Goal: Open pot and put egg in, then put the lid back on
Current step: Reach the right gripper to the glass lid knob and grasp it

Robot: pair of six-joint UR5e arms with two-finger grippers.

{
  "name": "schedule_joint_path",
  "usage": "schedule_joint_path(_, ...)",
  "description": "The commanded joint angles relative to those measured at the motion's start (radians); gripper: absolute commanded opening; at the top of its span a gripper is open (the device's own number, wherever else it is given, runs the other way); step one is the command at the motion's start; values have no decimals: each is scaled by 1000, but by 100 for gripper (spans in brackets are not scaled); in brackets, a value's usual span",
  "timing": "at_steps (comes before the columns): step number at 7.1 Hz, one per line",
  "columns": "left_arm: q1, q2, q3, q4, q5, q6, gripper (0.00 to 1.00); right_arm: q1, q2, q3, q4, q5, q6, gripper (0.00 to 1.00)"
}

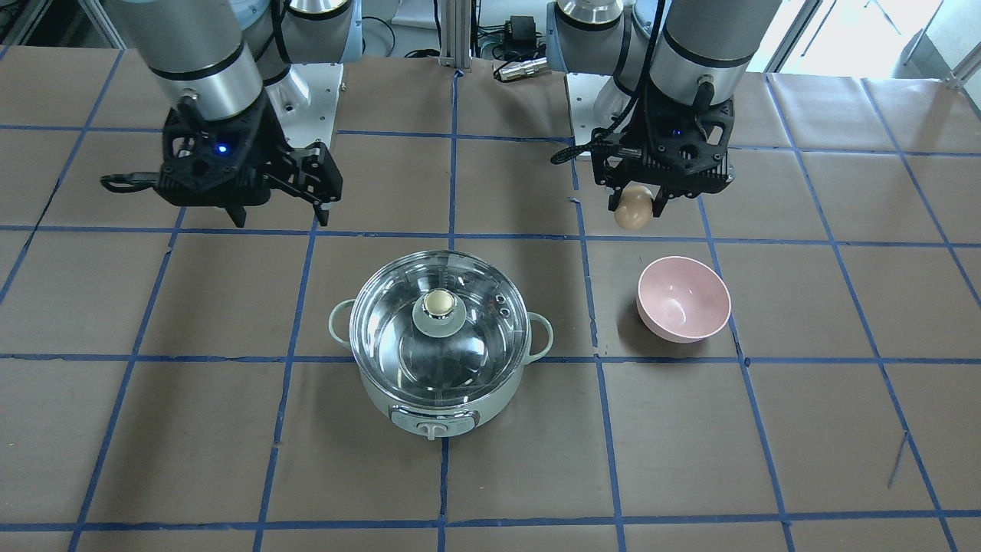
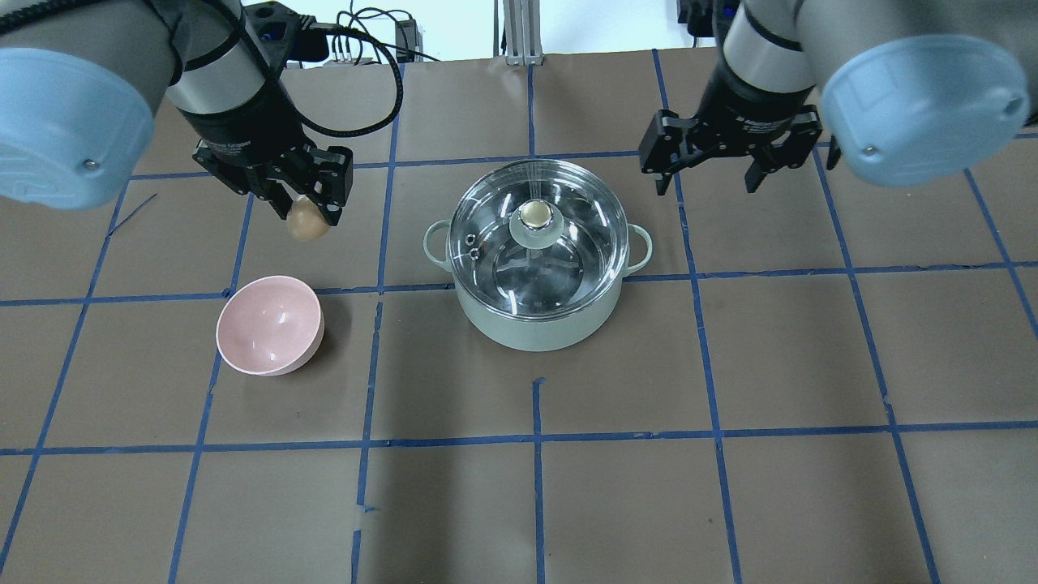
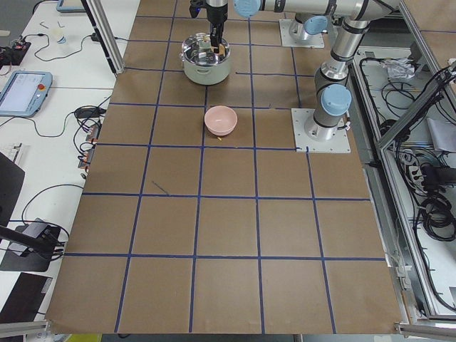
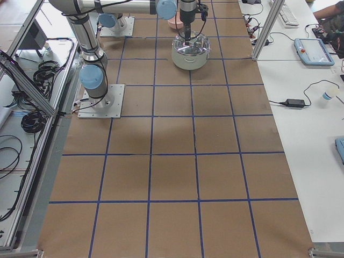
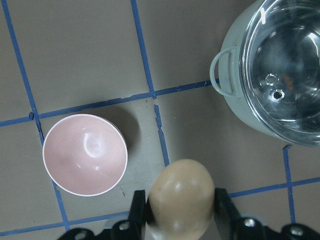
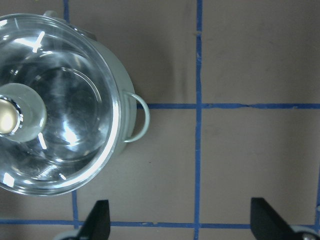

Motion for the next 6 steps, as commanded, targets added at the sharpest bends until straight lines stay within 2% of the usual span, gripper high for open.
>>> schedule_joint_path(1, 0, 1, 1, 0, -3, 1, 4, 195, 129, -44, -151, -1, 253, 100)
schedule_joint_path(3, 0, 4, 1, 0, -4, 1, 4, 239, 222, -62, -240, 0, 296, 100)
schedule_joint_path(6, 0, 4, -1, 0, 5, 7, 4, 233, 247, -51, -242, -11, 215, 100)
